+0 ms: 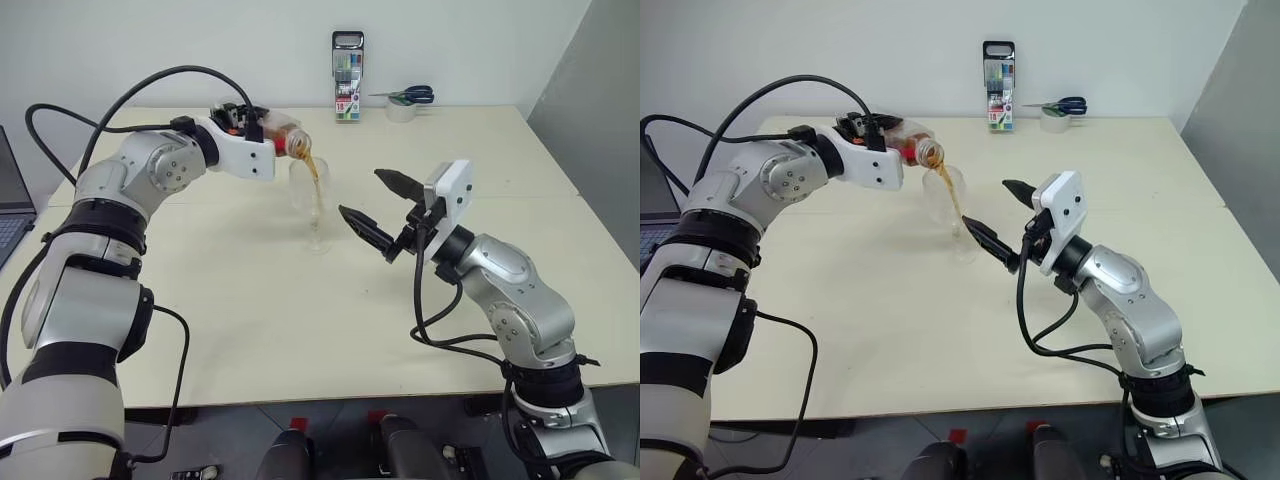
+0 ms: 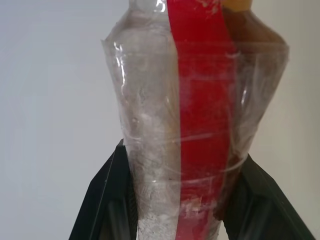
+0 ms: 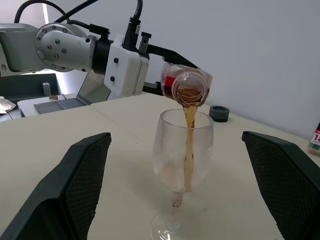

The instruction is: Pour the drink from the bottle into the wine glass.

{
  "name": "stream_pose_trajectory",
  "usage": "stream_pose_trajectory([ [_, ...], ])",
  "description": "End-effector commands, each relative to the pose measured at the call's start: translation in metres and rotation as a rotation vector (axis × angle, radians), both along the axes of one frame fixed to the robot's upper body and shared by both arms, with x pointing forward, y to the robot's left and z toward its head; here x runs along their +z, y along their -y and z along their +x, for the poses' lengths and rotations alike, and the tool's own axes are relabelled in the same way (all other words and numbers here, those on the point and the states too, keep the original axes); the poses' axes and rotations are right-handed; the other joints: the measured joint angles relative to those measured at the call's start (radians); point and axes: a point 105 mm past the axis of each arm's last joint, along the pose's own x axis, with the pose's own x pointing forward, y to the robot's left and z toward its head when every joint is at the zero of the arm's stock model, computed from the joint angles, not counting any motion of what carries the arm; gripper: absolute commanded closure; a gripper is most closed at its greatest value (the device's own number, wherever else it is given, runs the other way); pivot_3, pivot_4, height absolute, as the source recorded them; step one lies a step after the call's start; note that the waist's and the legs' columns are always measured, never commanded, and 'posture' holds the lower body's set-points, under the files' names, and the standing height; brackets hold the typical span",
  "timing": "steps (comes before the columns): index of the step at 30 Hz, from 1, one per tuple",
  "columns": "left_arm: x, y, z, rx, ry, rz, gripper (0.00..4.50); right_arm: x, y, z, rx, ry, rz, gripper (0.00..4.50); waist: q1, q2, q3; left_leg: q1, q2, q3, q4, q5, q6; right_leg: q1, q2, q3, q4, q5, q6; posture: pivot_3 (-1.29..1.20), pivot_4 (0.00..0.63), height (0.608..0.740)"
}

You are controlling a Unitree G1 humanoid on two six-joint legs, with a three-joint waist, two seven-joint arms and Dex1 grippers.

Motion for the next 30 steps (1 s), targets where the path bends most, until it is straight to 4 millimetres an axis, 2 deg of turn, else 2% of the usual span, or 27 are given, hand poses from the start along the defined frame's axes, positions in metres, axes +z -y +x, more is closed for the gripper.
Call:
stream_pose_trajectory([
  [1, 0.0329, -0.0004, -0.0042, -0.01, 0.102, 0.002, 2.81, 0.0105, -0.0001, -0.0044, 0.005, 0.054, 0.02, 0.0, 0.0, 0.0, 0.0, 0.0, 0.0, 0.0, 0.0, 0.0, 0.0, 0.0, 0.0, 0.0, 0.0, 0.0, 0.0, 0.0, 0.15, 0.74],
  [30, 0.0367, -0.0051, -0.0028, 0.009, 0.13, 0.06, 2.81, 0.0089, -0.0023, -0.0055, 0.024, 0.05, 0.017, 0.0, 0.0, 0.0, 0.0, 0.0, -0.001, 0.002, 0.001, 0.001, -0.002, 0.0, 0.0, 0.0, 0.001, 0.0, 0.0, 0.0, 0.15, 0.74],
])
